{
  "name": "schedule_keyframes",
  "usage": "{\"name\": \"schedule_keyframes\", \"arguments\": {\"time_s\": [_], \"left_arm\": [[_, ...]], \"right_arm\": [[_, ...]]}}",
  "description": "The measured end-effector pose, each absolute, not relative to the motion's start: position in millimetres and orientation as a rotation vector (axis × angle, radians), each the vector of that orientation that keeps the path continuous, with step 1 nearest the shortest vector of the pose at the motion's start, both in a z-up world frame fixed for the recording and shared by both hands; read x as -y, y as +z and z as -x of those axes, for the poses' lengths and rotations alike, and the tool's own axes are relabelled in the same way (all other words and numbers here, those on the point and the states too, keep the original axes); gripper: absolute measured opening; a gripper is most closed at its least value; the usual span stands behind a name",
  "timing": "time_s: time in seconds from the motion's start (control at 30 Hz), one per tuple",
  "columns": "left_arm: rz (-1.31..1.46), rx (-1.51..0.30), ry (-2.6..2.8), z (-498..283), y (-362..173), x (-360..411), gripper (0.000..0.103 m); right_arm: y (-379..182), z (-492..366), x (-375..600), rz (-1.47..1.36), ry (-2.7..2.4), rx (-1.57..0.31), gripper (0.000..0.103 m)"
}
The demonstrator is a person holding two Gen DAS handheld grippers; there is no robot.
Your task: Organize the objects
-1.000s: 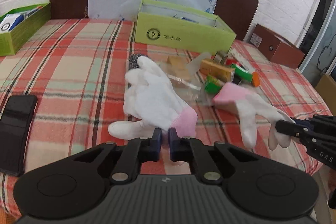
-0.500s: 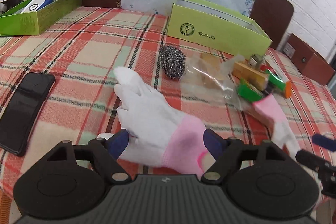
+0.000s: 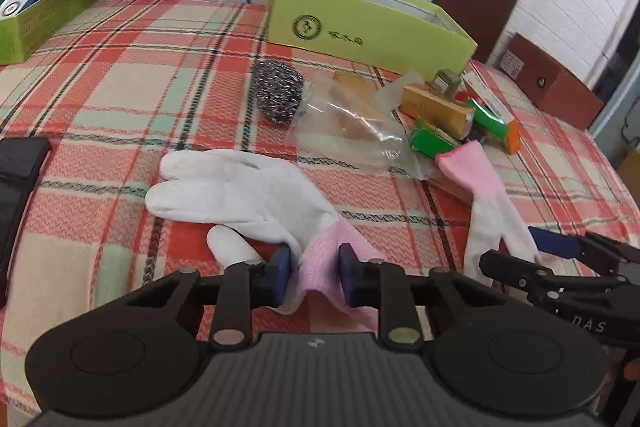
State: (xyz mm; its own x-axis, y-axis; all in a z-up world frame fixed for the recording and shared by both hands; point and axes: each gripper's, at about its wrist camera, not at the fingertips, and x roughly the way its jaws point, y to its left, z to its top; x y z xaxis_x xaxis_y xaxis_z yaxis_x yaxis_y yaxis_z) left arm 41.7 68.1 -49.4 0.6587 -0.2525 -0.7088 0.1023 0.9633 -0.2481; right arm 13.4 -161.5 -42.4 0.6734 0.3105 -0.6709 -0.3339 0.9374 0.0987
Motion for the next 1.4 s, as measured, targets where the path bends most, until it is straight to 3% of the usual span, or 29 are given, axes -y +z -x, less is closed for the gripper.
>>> {"name": "schedule_keyframes", "arguments": {"time_s": [0.13, 0.2, 0.27, 0.33, 0.37, 0.43, 0.5, 0.57, 0.63, 0.97, 1.4], "left_arm": [[0.217, -0.846, -0.181, -46.7, -53.8, -71.3, 0.033], [0.235, -0.844, -0.172, -49.4, -54.3, -70.7, 0.040], [0.236, -0.835, -0.174, -49.0, -54.2, -69.1, 0.047], [0.208, -0.829, -0.177, -48.5, -54.6, -65.5, 0.047], [0.192, -0.825, -0.183, -47.7, -55.2, -64.2, 0.046], [0.184, -0.818, -0.183, -46.3, -56.6, -65.2, 0.039], [0.200, -0.818, -0.179, -45.8, -57.3, -69.5, 0.032], [0.227, -0.828, -0.184, -46.1, -56.6, -73.9, 0.014], [0.246, -0.830, -0.194, -45.6, -55.4, -75.7, 0.011], [0.259, -0.705, -0.277, -41.5, -8.4, -81.6, 0.009], [0.167, -0.507, -0.371, -121.5, 72.8, -55.5, 0.009]], "right_arm": [[-38.7, -13.9, 163.2, 0.024, 0.363, -0.741, 0.075], [-38.4, -15.3, 162.8, 0.021, 0.356, -0.741, 0.074], [-38.6, -14.7, 162.8, 0.019, 0.352, -0.741, 0.071], [-40.1, -14.2, 163.1, 0.017, 0.357, -0.748, 0.063], [-41.2, -14.3, 163.0, 0.018, 0.361, -0.753, 0.059], [-43.4, -14.9, 162.9, 0.013, 0.371, -0.767, 0.038], [-44.4, -14.6, 163.0, 0.006, 0.375, -0.774, 0.027], [-43.1, -12.6, 162.2, 0.010, 0.377, -0.766, 0.019], [-40.0, -10.3, 161.7, 0.008, 0.386, -0.755, 0.010], [2.1, -5.3, 164.8, -0.028, 0.462, -0.640, 0.008], [57.7, -69.6, 175.9, -0.037, 0.419, -0.461, 0.008]]}}
